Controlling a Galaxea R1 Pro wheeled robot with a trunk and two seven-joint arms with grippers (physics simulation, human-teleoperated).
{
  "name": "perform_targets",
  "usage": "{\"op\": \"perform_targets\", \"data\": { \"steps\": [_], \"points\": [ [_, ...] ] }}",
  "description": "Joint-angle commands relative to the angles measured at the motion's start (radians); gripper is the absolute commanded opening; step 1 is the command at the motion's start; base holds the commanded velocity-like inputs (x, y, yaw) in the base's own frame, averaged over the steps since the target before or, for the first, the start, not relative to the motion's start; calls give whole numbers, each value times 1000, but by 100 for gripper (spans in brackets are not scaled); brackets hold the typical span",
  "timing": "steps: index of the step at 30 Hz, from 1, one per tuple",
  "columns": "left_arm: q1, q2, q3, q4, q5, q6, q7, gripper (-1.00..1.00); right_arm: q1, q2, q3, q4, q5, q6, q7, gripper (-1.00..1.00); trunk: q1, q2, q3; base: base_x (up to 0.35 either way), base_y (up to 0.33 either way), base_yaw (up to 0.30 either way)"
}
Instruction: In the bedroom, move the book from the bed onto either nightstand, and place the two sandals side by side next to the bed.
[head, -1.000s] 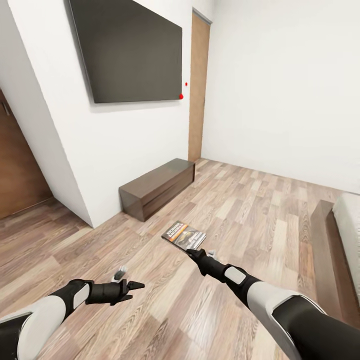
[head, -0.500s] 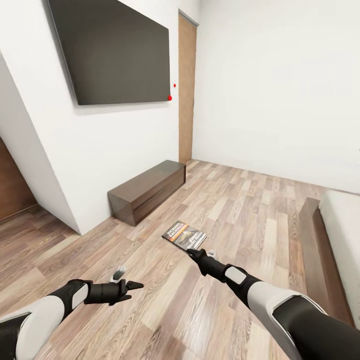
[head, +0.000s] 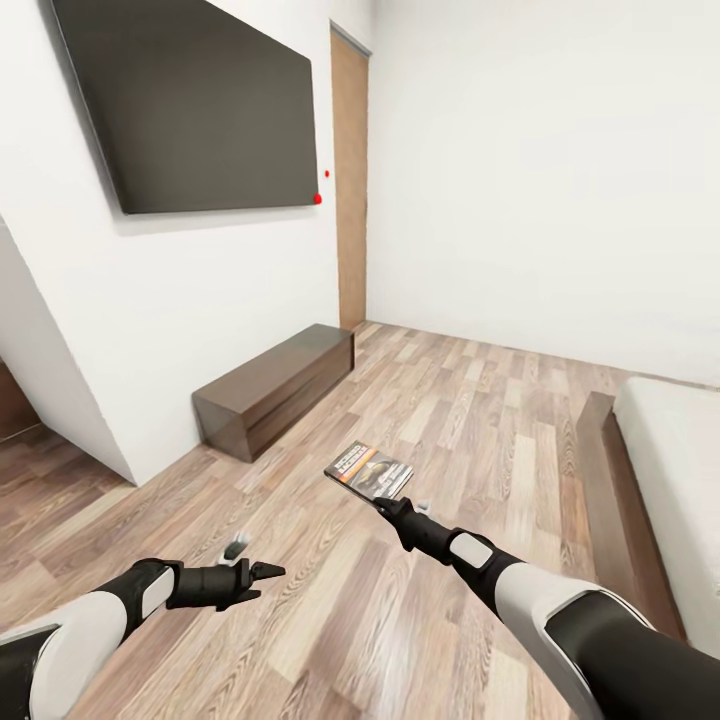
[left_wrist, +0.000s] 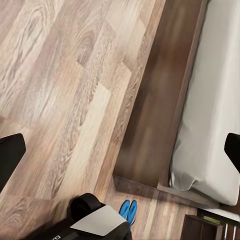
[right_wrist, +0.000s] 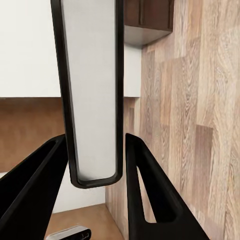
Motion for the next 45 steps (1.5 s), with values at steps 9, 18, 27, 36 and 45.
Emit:
{"op": "perform_targets", "data": {
  "steps": [9, 18, 27, 36, 45],
  "points": [
    [0, 2, 7, -1, -8, 9, -3, 100, -1, 2, 7, 2, -11, 5, 2, -100, 0, 0, 3, 81, 0, -109],
    [0, 2, 7, -1, -8, 9, -2, 100, -1, 1, 7, 2, -11, 5, 2, -100, 0, 0, 5, 81, 0, -43],
    [0, 2, 7, -1, -8, 9, -2, 100, -1, 3, 7, 2, -11, 4, 7, -100, 0, 0, 5, 81, 0, -5],
    [0, 8, 8, 0, -7, 8, -3, 100, -1, 2, 7, 2, -7, 4, 34, -100, 0, 0, 5, 81, 0, -91],
    [0, 14, 7, -1, -6, 9, -5, 100, -1, 1, 7, 2, -5, 4, 39, -100, 0, 0, 5, 86, 0, -178]
  ]
}}
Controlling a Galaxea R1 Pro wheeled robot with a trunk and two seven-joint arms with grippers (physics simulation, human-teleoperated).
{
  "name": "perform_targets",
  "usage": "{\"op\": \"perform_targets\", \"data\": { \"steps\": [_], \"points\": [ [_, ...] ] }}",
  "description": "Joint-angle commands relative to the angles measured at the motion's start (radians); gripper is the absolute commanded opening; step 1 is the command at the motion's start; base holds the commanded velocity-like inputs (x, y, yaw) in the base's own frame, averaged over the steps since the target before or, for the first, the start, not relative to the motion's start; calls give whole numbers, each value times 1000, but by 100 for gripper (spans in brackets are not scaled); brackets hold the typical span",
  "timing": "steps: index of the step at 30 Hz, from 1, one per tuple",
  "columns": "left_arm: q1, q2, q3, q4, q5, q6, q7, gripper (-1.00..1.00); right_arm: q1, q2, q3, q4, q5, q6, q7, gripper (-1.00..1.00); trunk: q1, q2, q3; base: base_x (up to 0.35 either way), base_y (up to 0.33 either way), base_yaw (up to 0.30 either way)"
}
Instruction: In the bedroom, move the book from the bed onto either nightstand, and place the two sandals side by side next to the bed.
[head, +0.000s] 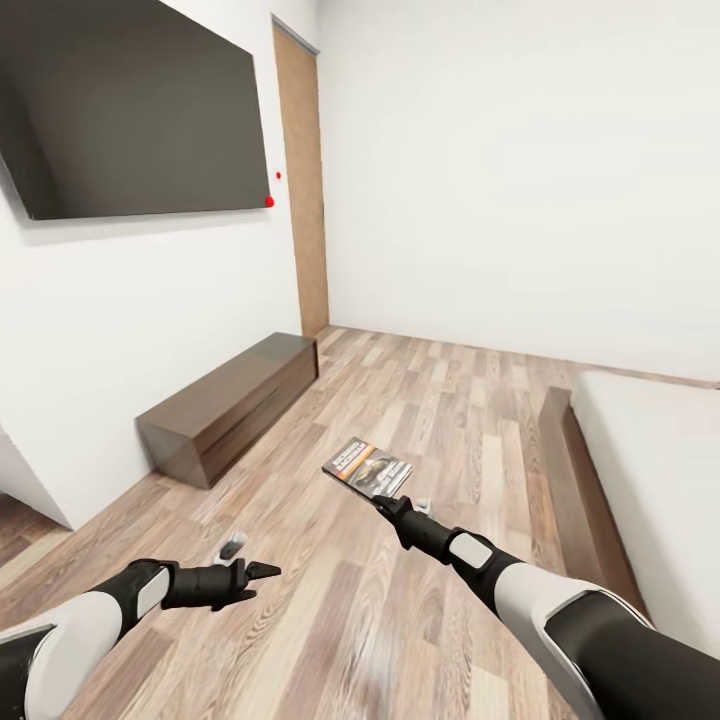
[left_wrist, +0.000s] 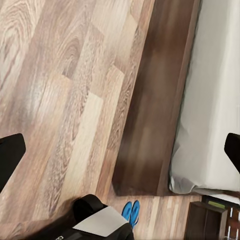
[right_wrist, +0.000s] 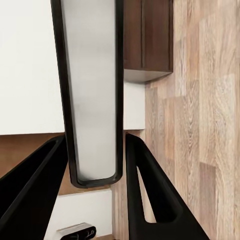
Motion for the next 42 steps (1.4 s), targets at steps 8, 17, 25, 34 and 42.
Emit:
{"op": "perform_targets", "data": {
  "steps": [8, 17, 25, 34, 42],
  "points": [
    [0, 1, 8, -1, -6, 8, -5, 100, -1, 2, 5, 3, -12, 6, 3, -100, 0, 0, -1, 90, 0, -69],
    [0, 1, 8, -1, -6, 7, -4, 100, -1, 3, 5, 4, -12, 6, 2, -100, 0, 0, -1, 95, 0, -9],
    [0, 0, 8, -1, -6, 7, -1, 100, -1, 3, 5, 4, -11, 5, 2, -100, 0, 0, -1, 108, 0, -1],
    [0, 0, 8, -1, -6, 7, -1, 100, -1, 3, 5, 6, -11, 2, 4, -100, 0, 0, -1, 110, 0, 0],
    [0, 1, 8, -1, -6, 7, -1, 100, 0, 1, 5, 7, -12, 2, 4, -100, 0, 0, -1, 111, 0, 0]
  ]
}}
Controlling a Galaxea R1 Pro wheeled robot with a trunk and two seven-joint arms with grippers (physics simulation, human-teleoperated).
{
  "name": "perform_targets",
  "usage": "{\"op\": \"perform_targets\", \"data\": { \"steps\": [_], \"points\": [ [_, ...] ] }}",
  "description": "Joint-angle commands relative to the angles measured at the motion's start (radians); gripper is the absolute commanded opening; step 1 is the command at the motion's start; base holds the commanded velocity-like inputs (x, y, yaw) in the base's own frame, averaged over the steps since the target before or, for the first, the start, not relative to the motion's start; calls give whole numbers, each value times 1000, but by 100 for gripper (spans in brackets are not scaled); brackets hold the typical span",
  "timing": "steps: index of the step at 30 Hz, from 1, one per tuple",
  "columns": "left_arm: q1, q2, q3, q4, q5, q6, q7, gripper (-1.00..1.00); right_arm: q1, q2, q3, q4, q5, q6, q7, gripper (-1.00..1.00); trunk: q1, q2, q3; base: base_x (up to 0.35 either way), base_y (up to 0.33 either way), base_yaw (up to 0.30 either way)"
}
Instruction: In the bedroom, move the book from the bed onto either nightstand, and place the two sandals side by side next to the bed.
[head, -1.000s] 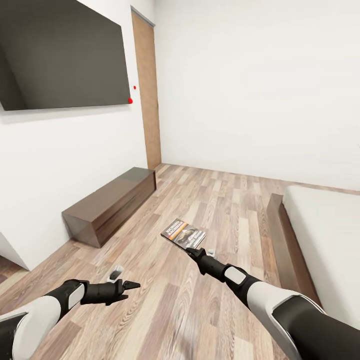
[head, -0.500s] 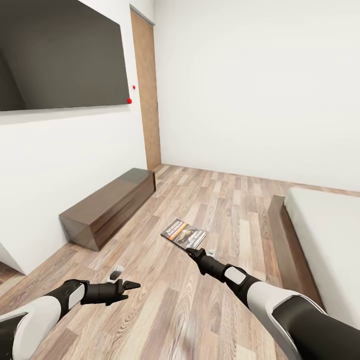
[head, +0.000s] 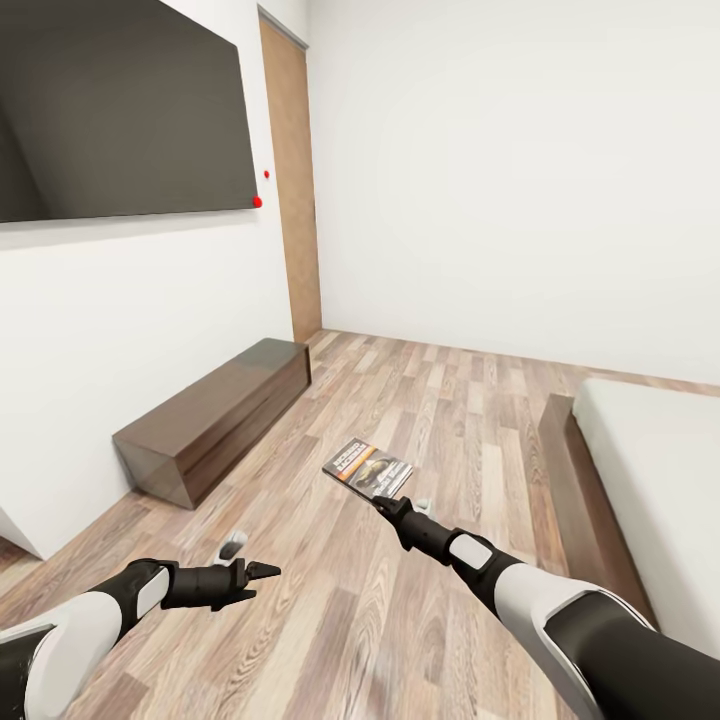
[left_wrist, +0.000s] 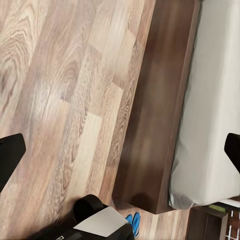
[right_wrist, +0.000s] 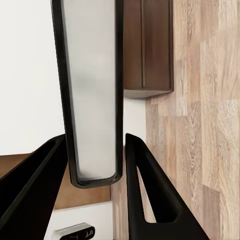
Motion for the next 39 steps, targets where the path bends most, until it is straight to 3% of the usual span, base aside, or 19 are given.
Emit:
{"op": "perform_targets", "data": {
  "steps": [1, 29, 39],
  "points": [
    [0, 0, 8, -1, -6, 8, -3, 100, 0, 0, 6, 2, -11, 6, 3, -100, 0, 0, -1, 111, 0, 0],
    [0, 0, 8, -1, -6, 9, -3, 100, 15, -2, 5, 1, -19, 5, 2, -100, 0, 0, -1, 111, 0, -1],
    [0, 0, 8, -1, -6, 8, -3, 100, 15, -2, 5, 1, -20, 6, 2, -100, 0, 0, -1, 111, 0, -115]
  ]
}}
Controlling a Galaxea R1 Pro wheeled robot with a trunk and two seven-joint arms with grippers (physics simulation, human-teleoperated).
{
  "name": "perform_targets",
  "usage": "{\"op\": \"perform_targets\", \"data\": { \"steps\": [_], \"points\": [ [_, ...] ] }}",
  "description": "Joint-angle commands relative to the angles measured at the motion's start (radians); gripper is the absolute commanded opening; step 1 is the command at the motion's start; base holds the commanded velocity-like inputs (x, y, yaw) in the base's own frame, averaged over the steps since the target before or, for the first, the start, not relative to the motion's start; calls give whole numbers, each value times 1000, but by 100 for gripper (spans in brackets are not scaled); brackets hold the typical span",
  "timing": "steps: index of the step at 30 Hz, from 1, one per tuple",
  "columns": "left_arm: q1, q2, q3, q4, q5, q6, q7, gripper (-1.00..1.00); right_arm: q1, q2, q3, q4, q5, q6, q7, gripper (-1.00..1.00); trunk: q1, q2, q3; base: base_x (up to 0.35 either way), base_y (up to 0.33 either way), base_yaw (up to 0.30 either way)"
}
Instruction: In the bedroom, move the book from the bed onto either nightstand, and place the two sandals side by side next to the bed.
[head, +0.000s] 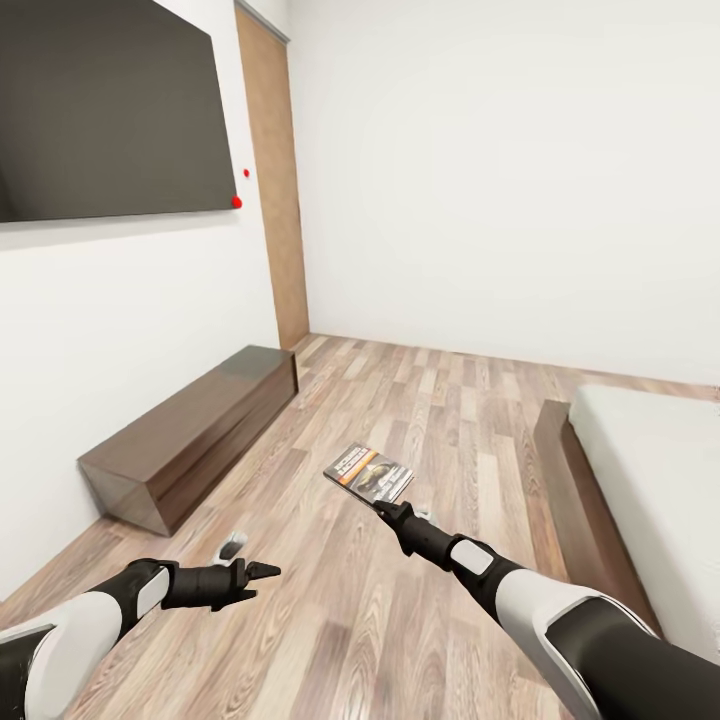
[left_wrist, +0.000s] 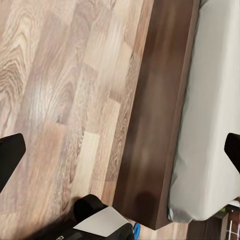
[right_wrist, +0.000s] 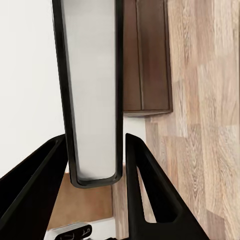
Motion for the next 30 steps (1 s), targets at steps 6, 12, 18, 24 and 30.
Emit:
{"op": "perform_targets", "data": {
  "steps": [6, 12, 18, 24, 30],
  "points": [
    [0, 1, 8, 0, -6, 8, -3, 100, -1, 0, 6, 2, -11, 6, 3, -100, 0, 0, -1, 111, 0, -184],
    [0, 1, 8, 0, -6, 8, -3, 100, -1, 0, 6, 2, -11, 6, 3, -100, 0, 0, -1, 111, 0, -194],
    [0, 1, 8, -1, -6, 8, -3, 100, -1, 1, 6, 2, -11, 6, 3, -100, 0, 0, -1, 113, 0, -196],
    [0, 1, 8, 0, -7, 8, -3, 100, -1, 1, 6, 2, -11, 6, 3, -100, 0, 0, -1, 116, 0, -196],
    [0, 1, 8, 0, -6, 8, -2, 100, -1, 0, 6, 2, -11, 6, 3, -100, 0, 0, -1, 117, 0, -174]
  ]
}}
